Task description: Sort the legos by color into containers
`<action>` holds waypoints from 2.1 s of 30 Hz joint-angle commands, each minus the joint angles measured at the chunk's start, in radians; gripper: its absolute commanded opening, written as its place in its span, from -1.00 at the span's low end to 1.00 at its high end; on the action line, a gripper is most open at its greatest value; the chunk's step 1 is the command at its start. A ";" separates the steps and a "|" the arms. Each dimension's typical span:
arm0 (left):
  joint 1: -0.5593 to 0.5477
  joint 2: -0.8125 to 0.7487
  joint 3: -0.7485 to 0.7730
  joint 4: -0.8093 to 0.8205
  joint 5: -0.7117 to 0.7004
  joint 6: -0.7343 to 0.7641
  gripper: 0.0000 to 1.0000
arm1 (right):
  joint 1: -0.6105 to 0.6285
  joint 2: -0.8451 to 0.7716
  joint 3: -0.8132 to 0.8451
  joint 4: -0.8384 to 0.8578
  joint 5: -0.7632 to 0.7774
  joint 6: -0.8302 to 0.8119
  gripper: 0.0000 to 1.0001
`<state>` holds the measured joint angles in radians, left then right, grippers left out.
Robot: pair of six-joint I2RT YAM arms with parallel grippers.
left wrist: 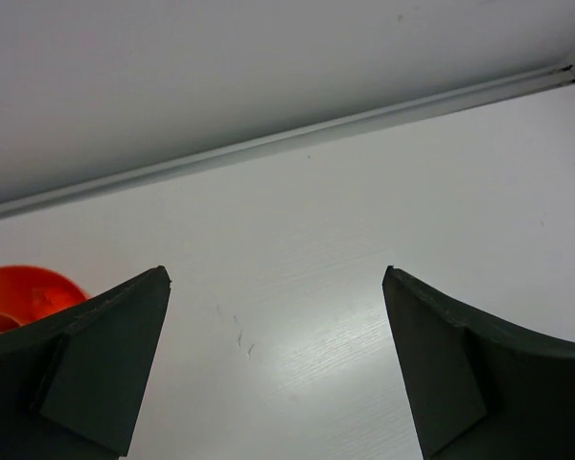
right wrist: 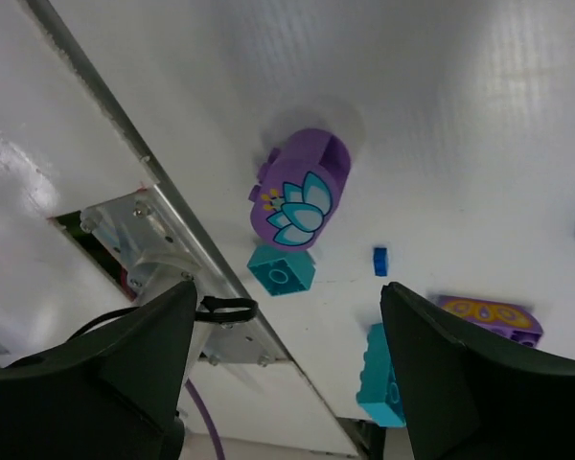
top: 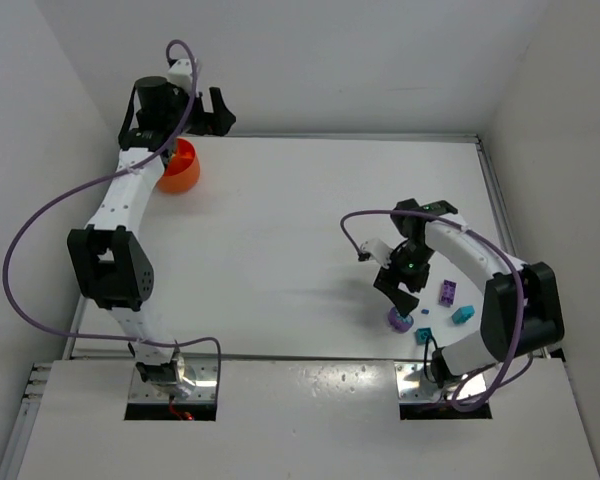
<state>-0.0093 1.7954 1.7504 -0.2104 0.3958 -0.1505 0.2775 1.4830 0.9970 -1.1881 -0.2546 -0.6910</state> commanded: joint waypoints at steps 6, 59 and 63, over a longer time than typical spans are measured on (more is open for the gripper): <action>0.005 -0.097 -0.106 0.039 -0.077 -0.034 0.99 | 0.042 0.054 -0.072 0.102 0.101 0.166 0.67; -0.245 -0.341 -0.641 0.361 0.235 -0.178 0.90 | 0.005 0.574 0.885 0.729 -0.515 1.513 -1.00; -0.305 -0.311 -0.629 0.381 0.254 -0.178 0.90 | 0.005 0.594 0.931 0.719 -0.425 1.594 -1.00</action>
<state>-0.2787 1.4673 1.0950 0.1230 0.5980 -0.3412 0.2749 2.0766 1.8584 -0.5430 -0.7025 0.7658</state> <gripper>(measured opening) 0.950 0.437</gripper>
